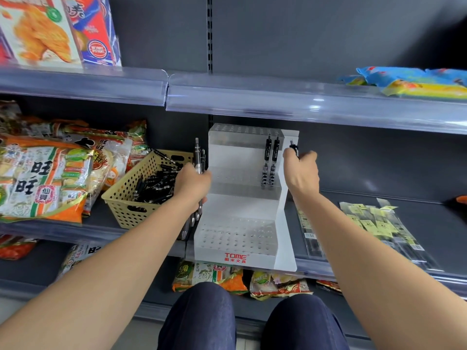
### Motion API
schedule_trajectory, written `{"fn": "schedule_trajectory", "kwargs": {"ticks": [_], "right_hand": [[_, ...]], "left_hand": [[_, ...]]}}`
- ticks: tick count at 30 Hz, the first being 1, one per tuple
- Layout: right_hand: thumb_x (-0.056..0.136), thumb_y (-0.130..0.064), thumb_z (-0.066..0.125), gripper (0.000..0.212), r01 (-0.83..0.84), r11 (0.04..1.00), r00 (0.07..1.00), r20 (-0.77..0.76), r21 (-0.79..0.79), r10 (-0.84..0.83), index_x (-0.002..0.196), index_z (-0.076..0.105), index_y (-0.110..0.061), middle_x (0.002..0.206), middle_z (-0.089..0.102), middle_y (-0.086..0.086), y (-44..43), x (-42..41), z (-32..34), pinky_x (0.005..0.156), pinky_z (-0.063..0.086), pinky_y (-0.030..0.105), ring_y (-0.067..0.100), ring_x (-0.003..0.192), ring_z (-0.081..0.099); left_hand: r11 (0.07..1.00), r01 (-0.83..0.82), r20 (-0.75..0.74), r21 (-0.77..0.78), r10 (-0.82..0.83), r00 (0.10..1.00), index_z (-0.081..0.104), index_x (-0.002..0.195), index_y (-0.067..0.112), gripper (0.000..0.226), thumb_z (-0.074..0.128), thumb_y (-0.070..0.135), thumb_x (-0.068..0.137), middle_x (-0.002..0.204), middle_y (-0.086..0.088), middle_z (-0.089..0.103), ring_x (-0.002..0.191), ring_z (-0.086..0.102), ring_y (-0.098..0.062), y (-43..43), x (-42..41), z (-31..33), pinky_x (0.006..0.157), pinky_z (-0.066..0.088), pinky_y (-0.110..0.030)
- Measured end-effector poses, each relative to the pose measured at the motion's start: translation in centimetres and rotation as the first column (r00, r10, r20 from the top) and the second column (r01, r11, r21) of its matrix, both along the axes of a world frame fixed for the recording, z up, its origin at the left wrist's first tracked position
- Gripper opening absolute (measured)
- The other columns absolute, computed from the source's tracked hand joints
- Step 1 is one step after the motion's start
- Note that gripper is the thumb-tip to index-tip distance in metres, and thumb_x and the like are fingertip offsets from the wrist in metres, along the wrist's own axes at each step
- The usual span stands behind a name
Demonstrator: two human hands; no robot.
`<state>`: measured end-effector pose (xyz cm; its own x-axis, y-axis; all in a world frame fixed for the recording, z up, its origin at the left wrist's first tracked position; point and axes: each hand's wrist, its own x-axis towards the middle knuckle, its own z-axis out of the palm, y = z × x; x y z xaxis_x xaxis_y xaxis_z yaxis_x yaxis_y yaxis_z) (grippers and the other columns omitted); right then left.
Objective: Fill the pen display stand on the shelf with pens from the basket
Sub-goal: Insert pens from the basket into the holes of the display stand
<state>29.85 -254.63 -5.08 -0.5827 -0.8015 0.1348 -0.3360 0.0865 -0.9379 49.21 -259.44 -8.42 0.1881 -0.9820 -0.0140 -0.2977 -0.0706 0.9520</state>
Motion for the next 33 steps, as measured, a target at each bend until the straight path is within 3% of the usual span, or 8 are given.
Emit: {"fn": "schedule_trajectory", "kwargs": {"ticks": [3,6,9,13,19,25,29,33], "right_hand": [[0.092,-0.031,0.033,0.036,-0.078,0.997,0.995,0.062,0.003,0.077,0.119,0.037,-0.008,0.099,0.052,0.006,-0.5,0.5,1.1,0.077,0.042,0.037,0.024,0.084,0.049],[0.092,-0.015,0.031,0.021,-0.193,0.981,0.964,0.189,0.019,0.186,0.109,0.042,-0.006,0.089,0.05,0.01,-1.1,0.6,1.2,0.054,0.033,0.03,0.018,0.065,0.041],[0.093,0.001,0.04,0.012,-0.299,0.954,0.885,0.367,-0.024,0.287,0.091,0.051,-0.004,0.078,0.051,0.011,-1.1,0.6,1.3,0.048,0.034,0.027,0.018,0.058,0.043],[0.091,0.01,0.047,0.013,-0.337,0.929,0.762,0.534,-0.156,0.366,0.096,0.056,0.001,0.083,0.057,0.014,-1.2,0.6,1.7,0.054,0.049,0.028,0.021,0.065,0.055],[0.086,-0.004,0.067,0.01,-0.353,0.929,0.84,0.401,-0.107,0.365,0.079,0.066,-0.011,0.067,0.063,0.002,-1.6,1.1,2.3,0.057,0.039,0.023,0.011,0.058,0.053],[0.082,-0.006,0.073,0.01,-0.252,0.952,0.85,0.431,-0.175,0.305,0.079,0.064,-0.008,0.07,0.064,0.007,-2.1,1.5,2.5,0.058,0.053,0.023,0.015,0.057,0.057],[0.081,-0.003,0.073,0.013,-0.137,0.962,0.914,0.344,-0.234,0.214,0.075,0.063,-0.009,0.065,0.061,0.006,-2.7,1.5,3.2,0.062,0.055,0.029,0.016,0.051,0.053],[0.077,-0.014,0.077,0.016,-0.034,0.967,0.973,0.213,-0.253,0.09,0.071,0.064,-0.023,0.07,0.069,0.0,-3.8,1.5,3.1,0.077,0.059,0.039,0.019,0.064,0.065]], "left_hand": [[0.991,0.118,-0.215,0.07,-0.101,0.971,0.049,0.098,0.005,0.018,0.057,0.021,0.095,0.073,-0.008,0.053,0.047,0.044,-0.016,0.9,-1.2,1.6,0.04,0.04,-0.023],[0.95,0.237,-0.469,0.205,-0.117,0.875,0.053,0.083,0.006,0.021,0.06,0.023,0.095,0.067,-0.005,0.05,0.043,0.041,-0.014,1.5,-2.2,2.3,0.036,0.039,-0.017],[0.919,0.295,-0.567,0.262,-0.101,0.818,0.055,0.081,0.007,0.021,0.057,0.021,0.096,0.066,-0.007,0.05,0.047,0.044,-0.015,1.6,-2.8,2.1,0.036,0.04,-0.017],[0.898,0.333,-0.585,0.287,-0.111,0.804,0.055,0.083,0.004,0.015,0.053,0.015,0.095,0.066,-0.008,0.051,0.047,0.045,-0.017,1.6,-3.2,2.3,0.036,0.04,-0.018],[0.865,0.4,-0.567,0.303,-0.173,0.805,0.053,0.086,0.005,0.008,0.054,0.007,0.094,0.067,-0.007,0.052,0.051,0.045,-0.014,1.7,-3.7,3.2,0.036,0.039,-0.016],[0.858,0.42,-0.527,0.294,-0.221,0.821,0.055,0.091,0.002,0.007,0.058,0.009,0.093,0.073,-0.013,0.056,0.053,0.05,-0.016,2.0,-4.5,3.7,0.035,0.04,-0.016],[0.866,0.403,-0.534,0.296,-0.2,0.822,0.054,0.089,0.003,0.01,0.058,0.01,0.094,0.076,-0.011,0.056,0.056,0.049,-0.016,1.7,-4.3,3.5,0.036,0.04,-0.015],[0.868,0.402,-0.535,0.292,-0.2,0.821,0.056,0.088,0.005,0.013,0.058,0.016,0.094,0.073,-0.007,0.053,0.056,0.049,-0.016,1.5,-4.0,3.3,0.036,0.04,-0.015]]}}
